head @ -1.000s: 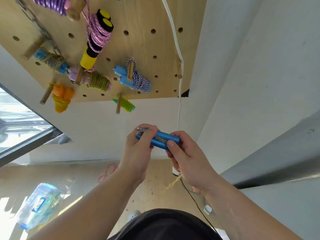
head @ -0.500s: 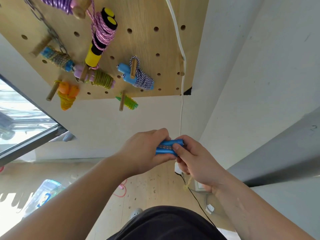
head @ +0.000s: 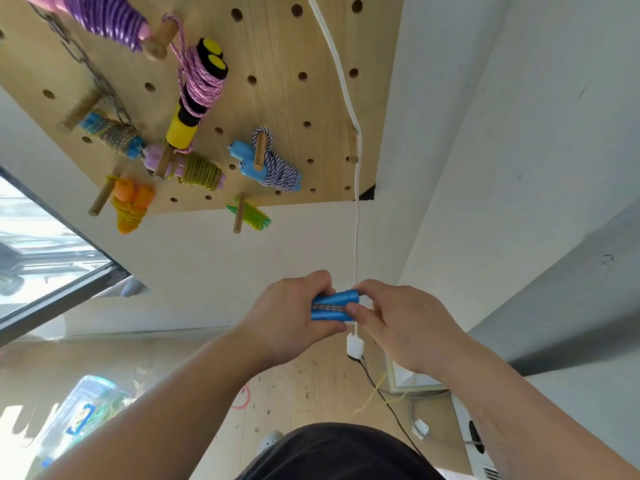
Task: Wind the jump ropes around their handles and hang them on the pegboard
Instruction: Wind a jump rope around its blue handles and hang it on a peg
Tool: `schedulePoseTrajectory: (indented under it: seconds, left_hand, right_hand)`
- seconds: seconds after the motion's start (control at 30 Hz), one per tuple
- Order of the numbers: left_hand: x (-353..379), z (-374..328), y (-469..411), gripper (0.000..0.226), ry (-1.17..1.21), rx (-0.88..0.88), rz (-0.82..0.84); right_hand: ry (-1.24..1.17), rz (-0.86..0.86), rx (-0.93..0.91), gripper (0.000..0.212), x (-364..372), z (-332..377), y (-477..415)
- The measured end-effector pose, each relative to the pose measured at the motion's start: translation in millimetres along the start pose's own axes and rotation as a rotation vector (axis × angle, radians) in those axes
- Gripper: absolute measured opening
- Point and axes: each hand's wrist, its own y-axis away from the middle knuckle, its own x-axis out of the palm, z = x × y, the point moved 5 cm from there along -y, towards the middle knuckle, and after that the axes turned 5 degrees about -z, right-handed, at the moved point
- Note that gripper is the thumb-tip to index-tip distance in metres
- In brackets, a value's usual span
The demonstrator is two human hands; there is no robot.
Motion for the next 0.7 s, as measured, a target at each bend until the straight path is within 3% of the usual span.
schedulePoseTrajectory:
  seconds: [0.13,0.27,0.47,0.63,0.7]
  left_hand:
    - [1,1,-1,0.033,0.066,-0.021,-0.011]
    - [-1,8,-2,0.035,0.196,-0.088,-0.070]
    - [-3,6,1,0.031,0.434,-0.222,-0.102]
    - [-2,0,4,0.024,0.677,-0.269,-0.070]
    - [-5,-4,6,0.024,0.666,-0.218,-0.043]
  right_hand:
    - [-0.194,-0.018,-0.023,0.037,-6,-3,2]
    - [-0.374,-0.107,-0.027,0.013,-11,-13,9]
    - [-0.485,-0.126,-0.059,0.021,-9,-18,19]
    - [-0.403,-0.093,-0.070,0.015,-1,-22,19]
    - [-0.317,-0.052,-0.086,0.020,3,-22,17]
